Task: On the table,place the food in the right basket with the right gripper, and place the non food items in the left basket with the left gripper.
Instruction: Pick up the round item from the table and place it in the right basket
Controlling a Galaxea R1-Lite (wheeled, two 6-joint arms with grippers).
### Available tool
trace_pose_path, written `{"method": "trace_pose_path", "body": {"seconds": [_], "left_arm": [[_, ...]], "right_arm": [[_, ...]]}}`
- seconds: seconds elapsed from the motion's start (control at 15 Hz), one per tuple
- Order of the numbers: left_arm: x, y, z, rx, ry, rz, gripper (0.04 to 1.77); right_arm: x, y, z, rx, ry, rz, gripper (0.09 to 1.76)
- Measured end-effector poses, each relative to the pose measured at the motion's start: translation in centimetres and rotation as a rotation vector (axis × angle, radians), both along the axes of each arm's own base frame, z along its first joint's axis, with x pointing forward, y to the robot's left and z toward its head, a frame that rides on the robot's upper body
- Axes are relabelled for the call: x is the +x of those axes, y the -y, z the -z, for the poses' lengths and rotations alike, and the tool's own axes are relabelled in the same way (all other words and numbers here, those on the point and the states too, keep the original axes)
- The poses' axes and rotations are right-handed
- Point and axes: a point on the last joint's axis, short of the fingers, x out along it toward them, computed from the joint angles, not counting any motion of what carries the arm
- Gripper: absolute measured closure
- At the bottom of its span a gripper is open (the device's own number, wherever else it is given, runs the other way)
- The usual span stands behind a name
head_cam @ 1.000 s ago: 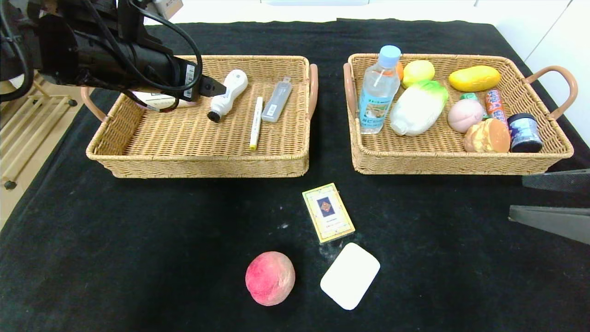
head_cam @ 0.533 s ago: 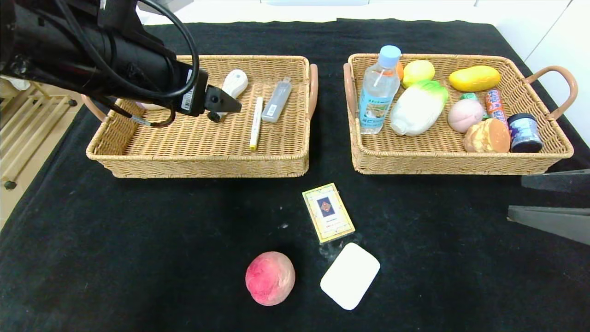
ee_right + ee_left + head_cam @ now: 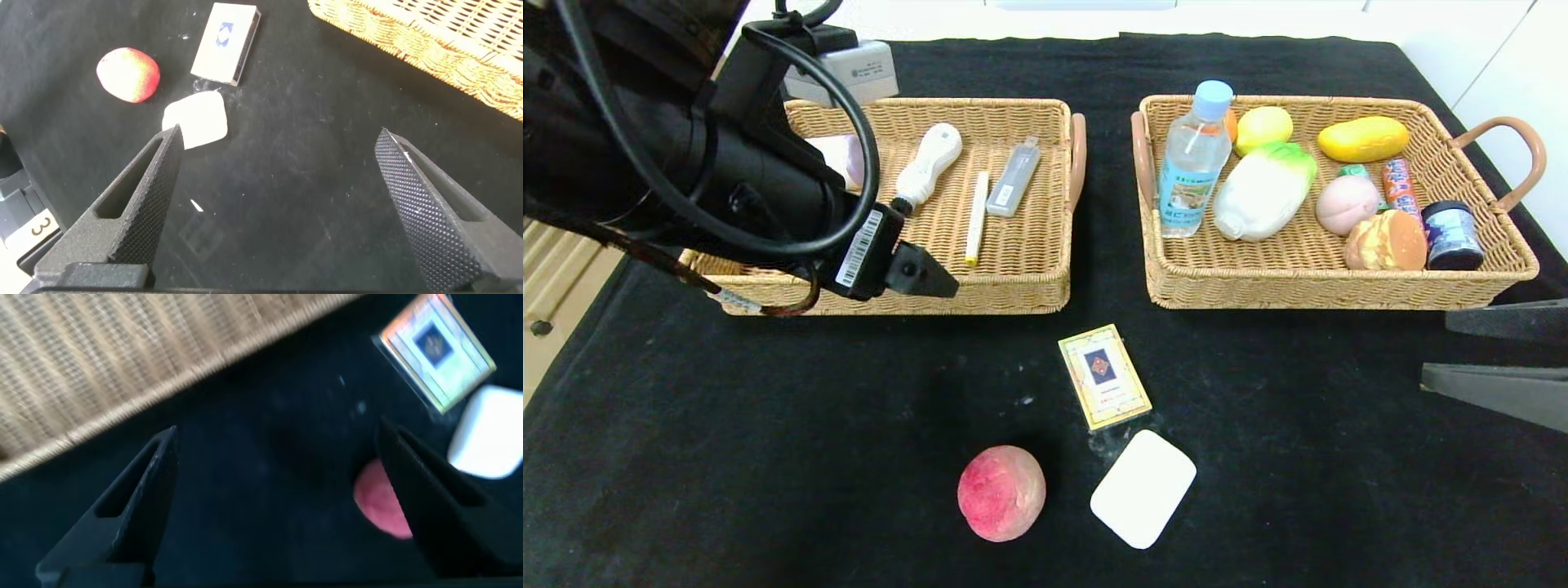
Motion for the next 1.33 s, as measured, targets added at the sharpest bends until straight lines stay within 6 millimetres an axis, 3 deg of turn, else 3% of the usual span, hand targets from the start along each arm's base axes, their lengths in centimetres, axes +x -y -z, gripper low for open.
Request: {"method": "trace_pose_path", "body": {"seconds": [0.67,1.33], "left_arm": [[-3.0,3.6,2.5,-0.121,-0.241,-0.073,0.10],[-2.4,6.8,6.9,-0.143,-0.420,-0.221,0.09]], "right_arm": [[0.0,0.0,0.0,0.000,0.001,0.002,0.14],[0.1,0.0,0.0,-0.001,-0.002,0.003,0.14]]}}
